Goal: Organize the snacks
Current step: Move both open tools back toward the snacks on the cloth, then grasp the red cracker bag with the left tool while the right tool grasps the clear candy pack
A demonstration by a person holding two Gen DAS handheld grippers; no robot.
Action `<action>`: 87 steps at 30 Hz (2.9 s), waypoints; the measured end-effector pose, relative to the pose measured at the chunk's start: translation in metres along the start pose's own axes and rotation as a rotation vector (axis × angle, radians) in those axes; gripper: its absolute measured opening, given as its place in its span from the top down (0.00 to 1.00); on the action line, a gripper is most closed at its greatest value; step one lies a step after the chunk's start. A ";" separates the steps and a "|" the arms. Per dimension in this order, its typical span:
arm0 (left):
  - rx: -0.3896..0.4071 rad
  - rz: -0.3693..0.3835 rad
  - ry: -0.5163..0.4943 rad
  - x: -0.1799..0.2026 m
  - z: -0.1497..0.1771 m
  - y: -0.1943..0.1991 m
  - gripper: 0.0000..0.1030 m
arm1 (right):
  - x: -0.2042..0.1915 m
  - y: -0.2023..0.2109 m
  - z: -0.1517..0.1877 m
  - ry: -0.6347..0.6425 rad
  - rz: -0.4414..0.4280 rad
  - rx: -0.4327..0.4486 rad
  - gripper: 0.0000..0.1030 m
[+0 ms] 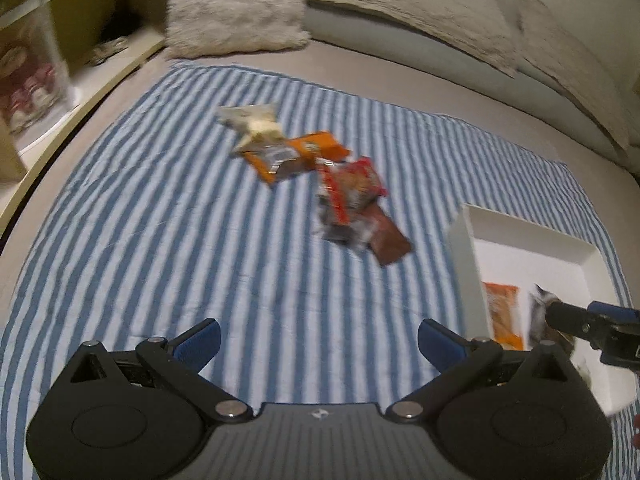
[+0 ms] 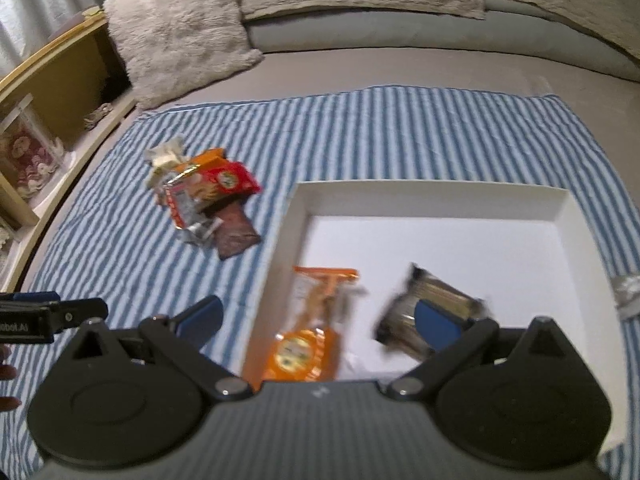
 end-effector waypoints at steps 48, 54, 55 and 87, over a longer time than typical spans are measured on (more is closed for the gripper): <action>0.165 0.133 0.222 -0.037 -0.081 -0.128 0.00 | -0.148 -0.161 -0.022 0.499 -0.191 -0.036 0.49; 0.137 0.179 0.241 -0.034 -0.083 -0.138 0.00 | -0.150 -0.165 -0.016 0.517 -0.182 -0.092 0.79; 0.127 0.186 0.244 -0.032 -0.083 -0.140 0.01 | -0.151 -0.164 -0.015 0.520 -0.183 -0.092 0.81; 0.150 0.186 0.312 -0.057 -0.076 -0.103 0.71 | -0.104 -0.123 -0.027 0.339 -0.265 -0.090 0.85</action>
Point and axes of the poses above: each gripper's, at about its wrist camera, not at the fingertips, and y roughly against the way its jaws point, x to its right, z to its underside, the point moved 3 cm from there along -y, roughly the way its jaws point, and after that the axes turned 11 degrees about -y, right-handed, at the moved point
